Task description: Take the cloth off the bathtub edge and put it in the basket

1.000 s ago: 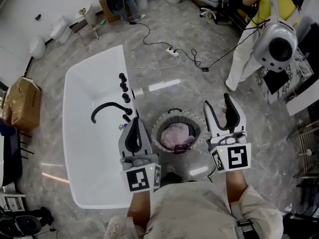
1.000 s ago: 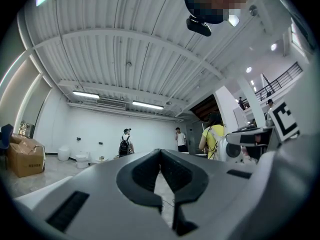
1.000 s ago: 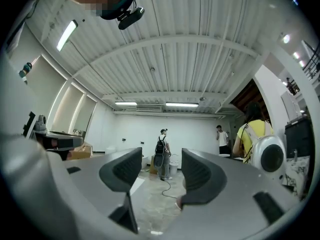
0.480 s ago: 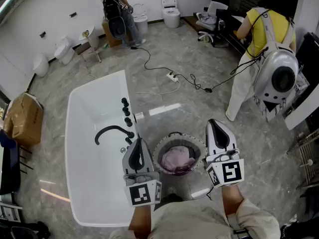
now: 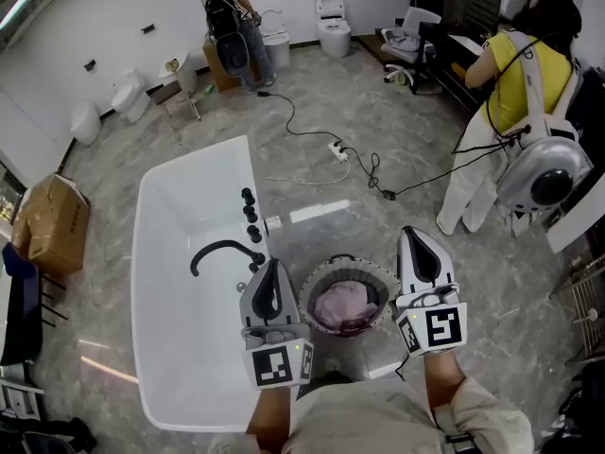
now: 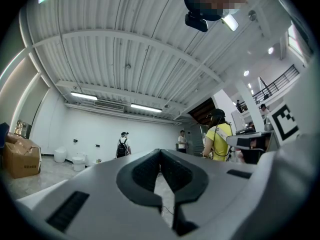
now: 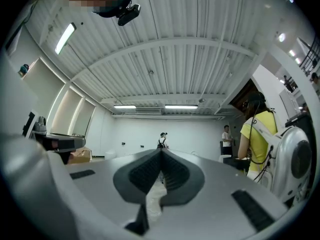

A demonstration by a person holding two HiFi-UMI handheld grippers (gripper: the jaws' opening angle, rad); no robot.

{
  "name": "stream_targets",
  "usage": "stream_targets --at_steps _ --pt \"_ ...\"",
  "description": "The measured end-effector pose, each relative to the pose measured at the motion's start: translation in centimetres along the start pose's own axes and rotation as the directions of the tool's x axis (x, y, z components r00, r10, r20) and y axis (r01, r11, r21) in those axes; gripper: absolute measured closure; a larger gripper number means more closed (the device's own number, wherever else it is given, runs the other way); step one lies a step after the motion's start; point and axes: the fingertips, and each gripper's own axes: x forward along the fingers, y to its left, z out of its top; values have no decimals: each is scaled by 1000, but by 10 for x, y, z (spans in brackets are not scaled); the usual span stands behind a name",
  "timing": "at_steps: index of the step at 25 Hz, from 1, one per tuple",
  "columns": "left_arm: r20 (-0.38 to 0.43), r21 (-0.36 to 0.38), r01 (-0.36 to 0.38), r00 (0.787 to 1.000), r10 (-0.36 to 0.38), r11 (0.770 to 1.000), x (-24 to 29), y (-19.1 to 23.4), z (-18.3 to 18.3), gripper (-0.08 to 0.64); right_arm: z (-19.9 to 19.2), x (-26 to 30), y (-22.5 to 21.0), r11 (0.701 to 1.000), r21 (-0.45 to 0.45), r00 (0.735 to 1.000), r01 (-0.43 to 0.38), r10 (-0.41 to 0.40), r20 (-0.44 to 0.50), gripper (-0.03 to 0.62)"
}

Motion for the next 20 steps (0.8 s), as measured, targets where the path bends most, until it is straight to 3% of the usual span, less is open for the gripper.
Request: stream_targets --at_steps 20 --pt "-4 -25 39 999 -39 999 23 14 -6 557 -6 22 8 999 -34 999 32 -32 -23 603"
